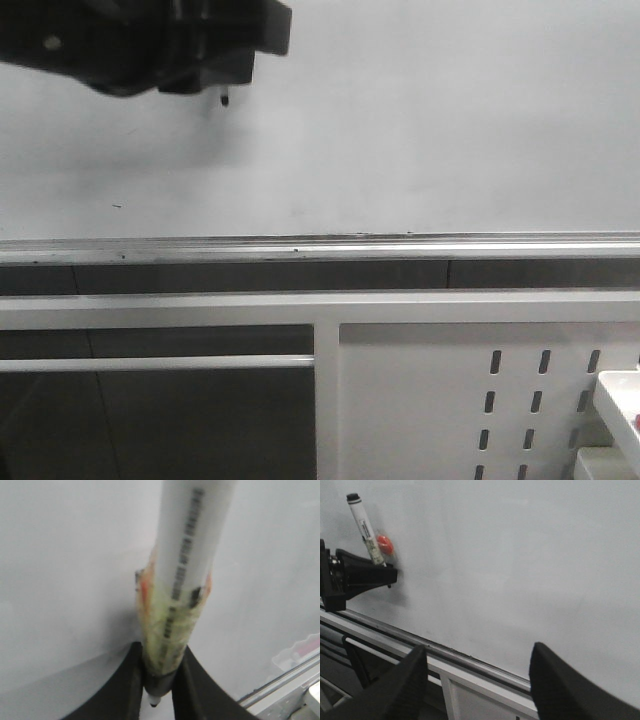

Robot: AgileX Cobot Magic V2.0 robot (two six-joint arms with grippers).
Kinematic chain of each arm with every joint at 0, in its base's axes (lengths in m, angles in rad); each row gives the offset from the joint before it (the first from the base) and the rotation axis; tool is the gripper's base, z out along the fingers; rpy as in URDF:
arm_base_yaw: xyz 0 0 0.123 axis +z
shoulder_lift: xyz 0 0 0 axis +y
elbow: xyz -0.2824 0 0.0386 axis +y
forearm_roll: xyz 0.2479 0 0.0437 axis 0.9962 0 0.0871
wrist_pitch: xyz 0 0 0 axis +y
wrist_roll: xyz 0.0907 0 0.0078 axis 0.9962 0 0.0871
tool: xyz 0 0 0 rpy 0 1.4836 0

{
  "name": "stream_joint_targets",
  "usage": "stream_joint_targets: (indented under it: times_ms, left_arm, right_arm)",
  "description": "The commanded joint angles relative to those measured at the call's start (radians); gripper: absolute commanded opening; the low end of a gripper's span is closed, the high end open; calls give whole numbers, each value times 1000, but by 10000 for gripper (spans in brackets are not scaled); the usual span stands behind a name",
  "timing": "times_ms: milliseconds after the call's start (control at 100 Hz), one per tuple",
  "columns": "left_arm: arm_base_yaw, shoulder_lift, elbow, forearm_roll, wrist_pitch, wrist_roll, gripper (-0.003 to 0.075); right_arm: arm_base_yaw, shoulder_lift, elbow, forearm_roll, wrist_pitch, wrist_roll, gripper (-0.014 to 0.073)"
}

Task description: Write number 1 on whiteboard

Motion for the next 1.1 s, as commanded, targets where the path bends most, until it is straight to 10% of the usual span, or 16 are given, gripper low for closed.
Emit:
stream_joint_targets:
  times_ms: [0, 160, 360, 1090]
  left_arm:
    - [-39, -85, -34, 35, 18, 159, -20]
    - [-133, -173, -34, 58, 223, 386, -20]
    - [-173, -236, -34, 64, 404, 502, -20]
    - [-173, -258, -32, 187, 465, 502, -20]
  right_arm:
    - [33, 43, -55, 16, -92, -21, 391]
    - [212, 179, -137, 152, -49, -314, 391]
    - [435, 376, -292, 98, -37, -357, 392]
    - [473, 524, -395, 146, -87, -357, 278]
